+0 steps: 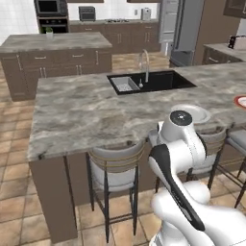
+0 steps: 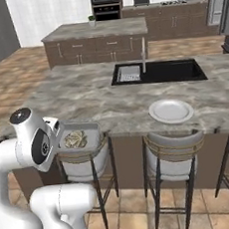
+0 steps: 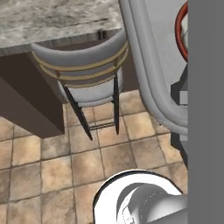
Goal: Place two dumplings into each of the tupperware containers and then place the containers in the fridge.
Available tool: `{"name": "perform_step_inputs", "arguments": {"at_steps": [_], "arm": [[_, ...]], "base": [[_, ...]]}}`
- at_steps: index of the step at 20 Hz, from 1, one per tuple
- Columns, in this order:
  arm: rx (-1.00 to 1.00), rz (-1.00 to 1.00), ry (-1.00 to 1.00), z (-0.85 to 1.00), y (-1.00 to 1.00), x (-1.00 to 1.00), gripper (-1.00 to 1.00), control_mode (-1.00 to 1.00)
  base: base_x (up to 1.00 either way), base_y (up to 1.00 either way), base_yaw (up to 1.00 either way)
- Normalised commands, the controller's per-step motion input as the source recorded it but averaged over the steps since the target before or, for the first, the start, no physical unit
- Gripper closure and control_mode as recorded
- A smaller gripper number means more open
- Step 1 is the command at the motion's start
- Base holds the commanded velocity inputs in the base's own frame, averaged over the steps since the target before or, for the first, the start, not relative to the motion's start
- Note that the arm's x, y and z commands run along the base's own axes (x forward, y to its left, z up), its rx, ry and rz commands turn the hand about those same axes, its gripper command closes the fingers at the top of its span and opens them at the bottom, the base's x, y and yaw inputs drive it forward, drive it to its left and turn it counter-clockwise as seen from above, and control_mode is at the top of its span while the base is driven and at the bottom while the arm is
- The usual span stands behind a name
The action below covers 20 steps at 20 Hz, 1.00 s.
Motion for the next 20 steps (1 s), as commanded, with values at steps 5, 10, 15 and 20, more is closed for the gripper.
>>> {"name": "perform_step_inputs", "arguments": {"at_steps": [5, 10, 15, 20], "arm": [[0.00, 0.00, 0.00, 0.00, 0.00, 0.00, 1.00, 1.00], [0.00, 0.00, 0.00, 0.00, 0.00, 0.00, 1.00, 1.00], [0.00, 0.00, 0.00, 0.00, 0.00, 0.00, 1.00, 1.00], [0.00, 0.00, 0.00, 0.00, 0.00, 0.00, 1.00, 1.00]], "base": [[-0.16, 0.82, -0.02], [-0.11, 0.97, -0.02], [-0.03, 0.97, -0.05], [0.00, 1.00, -0.08]]}}
